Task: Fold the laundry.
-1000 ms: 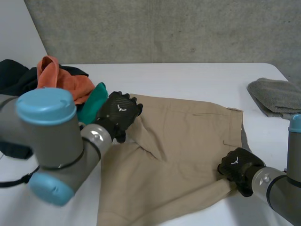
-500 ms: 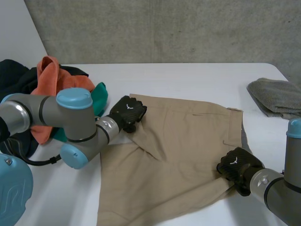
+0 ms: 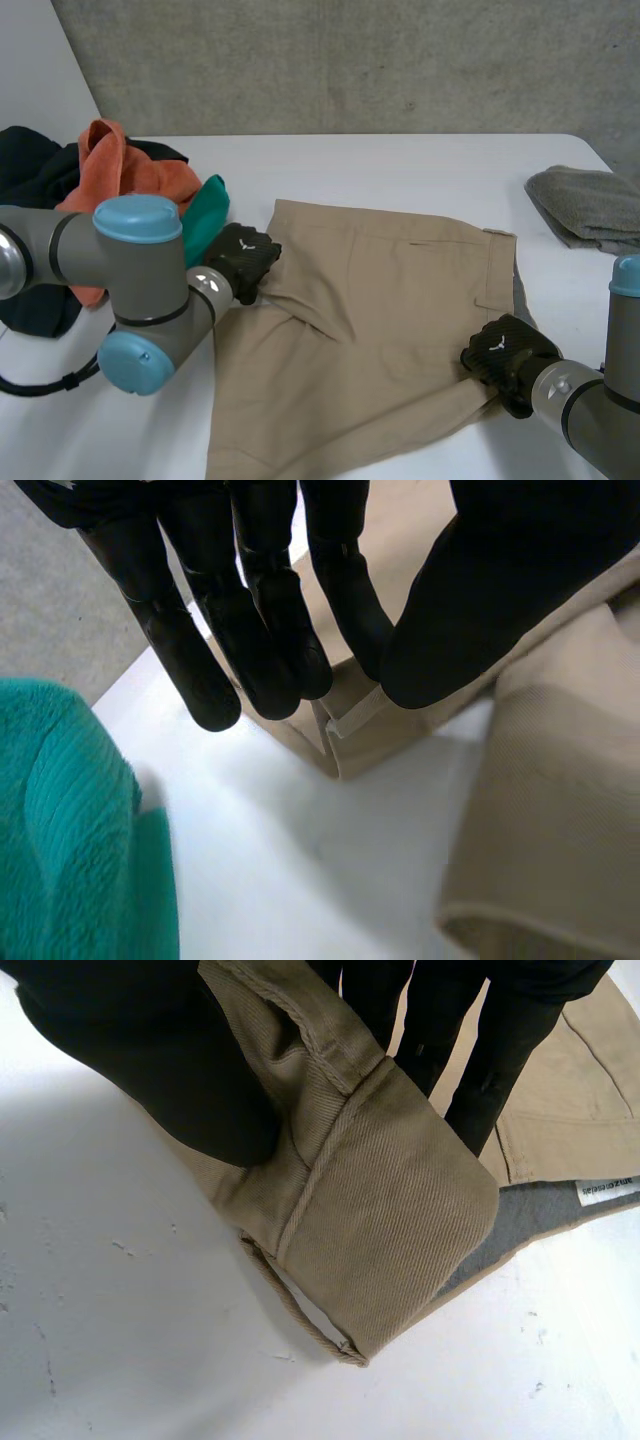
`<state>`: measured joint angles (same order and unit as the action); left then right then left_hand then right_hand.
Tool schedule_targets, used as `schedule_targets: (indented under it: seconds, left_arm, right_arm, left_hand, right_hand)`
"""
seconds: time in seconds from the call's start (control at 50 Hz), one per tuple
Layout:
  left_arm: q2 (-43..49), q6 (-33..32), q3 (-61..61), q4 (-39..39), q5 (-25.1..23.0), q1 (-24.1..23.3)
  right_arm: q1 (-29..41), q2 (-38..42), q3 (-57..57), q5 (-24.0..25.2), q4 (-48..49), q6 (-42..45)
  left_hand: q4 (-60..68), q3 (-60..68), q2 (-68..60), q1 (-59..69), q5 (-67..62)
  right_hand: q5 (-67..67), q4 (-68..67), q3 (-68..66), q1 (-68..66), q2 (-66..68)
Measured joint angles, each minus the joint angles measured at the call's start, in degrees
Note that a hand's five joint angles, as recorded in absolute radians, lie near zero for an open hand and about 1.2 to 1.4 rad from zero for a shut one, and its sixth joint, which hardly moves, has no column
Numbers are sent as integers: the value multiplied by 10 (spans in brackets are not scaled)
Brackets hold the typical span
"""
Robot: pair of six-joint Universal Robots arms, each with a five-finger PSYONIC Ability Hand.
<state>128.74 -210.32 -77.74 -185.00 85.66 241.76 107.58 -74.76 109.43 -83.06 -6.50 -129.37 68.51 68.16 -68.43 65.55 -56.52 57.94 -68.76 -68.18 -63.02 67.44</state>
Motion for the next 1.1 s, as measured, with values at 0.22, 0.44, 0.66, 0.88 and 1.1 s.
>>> schedule_targets:
  seconds: [0.22,0.44,0.66,0.88,1.1]
  left_arm:
    - [-13,-8,-26,17,36,-2]
    - [-131,7,-93,76,45,-8]
    - [-328,101,-258,87,45,-30]
    - [-403,180,-375,144,45,-94]
    - [-326,196,-374,147,50,-105]
  right_arm:
    - [0,-4,0,0,0,-12]
    - [0,-10,-1,0,1,-32]
    - [-2,-21,-12,7,7,-111]
    - [-22,-20,-20,16,14,-188]
    - [-32,-22,-19,10,35,-204]
  left_hand:
    - [0,0,0,0,0]
    - [-376,-368,376,-363,357]
    - [-414,-400,405,-376,392]
    - [-414,-400,405,-376,392]
    - [-277,-266,268,-232,258]
  right_hand:
    - [0,0,0,0,0]
    - [0,0,0,0,0]
    - [0,0,0,0,0]
    - [0,0,0,0,0]
    - [0,0,0,0,0]
